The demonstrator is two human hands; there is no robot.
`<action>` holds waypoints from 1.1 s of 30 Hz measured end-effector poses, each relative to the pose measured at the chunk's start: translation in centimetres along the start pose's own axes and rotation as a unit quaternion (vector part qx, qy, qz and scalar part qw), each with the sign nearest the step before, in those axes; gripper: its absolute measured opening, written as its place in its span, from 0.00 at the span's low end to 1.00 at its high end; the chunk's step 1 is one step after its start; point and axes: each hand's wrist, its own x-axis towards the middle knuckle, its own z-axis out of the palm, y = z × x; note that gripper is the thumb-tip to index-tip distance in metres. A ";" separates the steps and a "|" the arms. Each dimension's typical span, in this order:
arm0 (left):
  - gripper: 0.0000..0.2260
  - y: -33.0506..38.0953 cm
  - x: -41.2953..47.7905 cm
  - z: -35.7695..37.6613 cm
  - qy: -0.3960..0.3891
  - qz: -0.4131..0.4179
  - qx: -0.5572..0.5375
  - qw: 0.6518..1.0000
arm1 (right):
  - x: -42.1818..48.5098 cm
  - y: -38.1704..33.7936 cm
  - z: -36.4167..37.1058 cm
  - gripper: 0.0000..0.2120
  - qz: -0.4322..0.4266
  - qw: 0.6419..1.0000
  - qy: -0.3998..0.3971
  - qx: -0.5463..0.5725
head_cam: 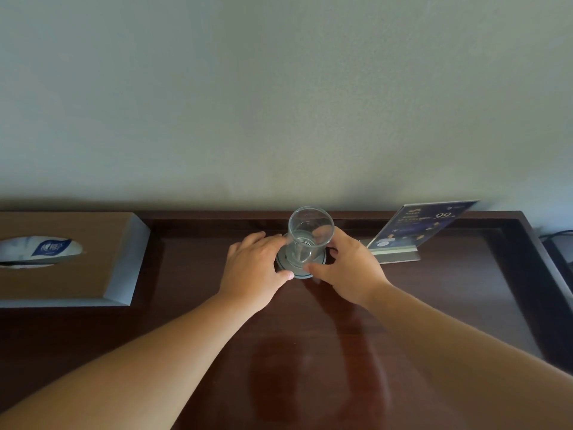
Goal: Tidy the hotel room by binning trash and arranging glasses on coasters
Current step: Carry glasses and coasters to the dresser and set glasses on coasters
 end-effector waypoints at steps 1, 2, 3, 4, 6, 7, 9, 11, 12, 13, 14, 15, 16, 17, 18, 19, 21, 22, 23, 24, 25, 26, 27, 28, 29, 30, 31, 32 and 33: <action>0.27 0.0 0.0 0.0 0.000 -0.001 0.000 1.000 | -0.1 0.0 0.0 0.24 -0.002 1.000 0.002 0.000; 0.27 0.1 -0.1 0.0 0.000 -0.002 -0.001 1.000 | -0.1 -0.1 0.1 0.24 -0.004 1.000 0.004 -0.001; 0.27 0.1 -0.1 -0.1 0.000 -0.003 -0.002 1.000 | -0.1 -0.1 0.1 0.24 -0.005 1.000 0.005 -0.003; 0.28 0.2 -0.1 -0.1 0.000 -0.004 -0.003 1.000 | -0.1 -0.1 0.1 0.23 -0.006 1.000 0.006 -0.006; 0.28 0.3 -0.1 -0.1 -0.003 -0.005 -0.003 1.000 | -0.1 -0.2 0.0 0.23 -0.006 1.000 0.003 -0.011; 0.28 0.3 -0.2 -0.1 -0.005 -0.005 -0.001 1.000 | -0.1 -0.2 -0.1 0.23 -0.006 1.000 -0.001 -0.011; 0.27 0.3 -0.1 -0.2 -0.010 -0.007 0.003 1.000 | 0.0 -0.1 -0.2 0.25 -0.002 1.000 -0.014 -0.007; 0.28 0.4 -0.1 -0.2 -0.014 -0.008 0.004 1.000 | 0.0 -0.1 -0.2 0.25 0.002 1.000 -0.021 -0.004; 0.28 0.4 -0.1 -0.2 -0.015 -0.008 0.005 1.000 | 0.0 -0.1 -0.2 0.25 0.004 1.000 -0.021 -0.002; 0.28 0.5 -0.1 -0.3 -0.017 -0.009 0.006 1.000 | 0.0 -0.1 -0.2 0.25 0.006 1.000 -0.021 0.000; 0.28 0.5 -0.2 -0.3 -0.019 -0.009 0.007 1.000 | -0.1 -0.2 -0.2 0.26 0.008 1.000 -0.023 0.000; 0.28 0.5 -0.2 -0.3 -0.020 -0.009 0.008 1.000 | -0.1 -0.3 -0.2 0.26 0.009 1.000 -0.027 0.000; 0.28 0.5 -0.2 -0.4 -0.022 -0.009 0.007 1.000 | 0.0 -0.4 -0.3 0.26 0.009 0.999 -0.033 0.000; 0.28 0.5 -0.2 -0.4 -0.026 -0.008 0.007 1.000 | 0.0 -0.4 -0.5 0.26 0.010 0.999 -0.040 -0.001; 0.27 0.5 -0.2 -0.5 -0.032 -0.007 0.008 0.999 | 0.0 -0.5 -0.6 0.26 0.010 0.999 -0.046 -0.004; 0.27 0.5 -0.3 -0.6 -0.037 -0.006 0.008 0.999 | 0.0 -0.6 -0.7 0.26 0.010 0.999 -0.049 -0.006; 0.27 0.5 -0.4 -0.8 -0.045 -0.009 0.003 0.999 | -0.3 -0.8 -0.9 0.25 0.007 0.999 -0.048 -0.013; 0.27 0.6 -0.6 -1.1 -0.047 -0.014 -0.002 0.999 | -0.4 -0.8 -1.0 0.26 0.006 0.999 -0.045 -0.016; 0.27 0.6 -0.8 -1.4 -0.048 -0.022 -0.009 0.999 | -0.6 -0.8 -1.0 0.27 0.008 0.999 -0.042 -0.019; 0.27 0.6 -1.0 -1.8 -0.048 -0.031 -0.015 0.998 | -0.9 -0.8 -1.1 0.28 0.013 0.999 -0.039 -0.023; 0.27 0.7 -1.2 -2.3 -0.049 -0.042 -0.021 0.998 | -1.2 -0.8 -1.3 0.29 0.020 0.999 -0.035 -0.025; 0.28 0.8 -1.4 -2.8 -0.049 -0.054 -0.027 0.997 | -1.4 -0.9 -1.6 0.30 0.029 0.999 -0.030 -0.027; 0.29 0.9 -1.7 -3.4 -0.051 -0.064 -0.031 0.996 | -1.7 -1.0 -2.0 0.31 0.037 0.999 -0.026 -0.029; 0.29 1.0 -1.9 -4.1 -0.053 -0.069 -0.032 0.996 | -2.1 -1.3 -2.3 0.32 0.043 0.998 -0.022 -0.032; 0.29 1.2 -2.2 -4.8 -0.055 -0.070 -0.030 0.996 | -2.6 -1.6 -2.7 0.32 0.046 0.998 -0.019 -0.038; 0.29 1.5 -2.5 -5.6 -0.058 -0.069 -0.028 0.995 | -3.1 -2.0 -3.1 0.32 0.044 0.998 -0.016 -0.043; 0.28 1.9 -2.9 -6.4 -0.061 -0.070 -0.029 0.995 | -3.6 -2.5 -3.5 0.32 0.039 0.998 -0.013 -0.049; 0.28 2.3 -3.2 -7.3 -0.063 -0.068 -0.032 0.995 | -4.2 -3.0 -4.0 0.31 0.033 0.998 -0.011 -0.053; 0.27 2.7 -3.7 -8.3 -0.062 -0.064 -0.035 0.995 | -4.7 -3.7 -4.6 0.30 0.025 0.998 -0.009 -0.057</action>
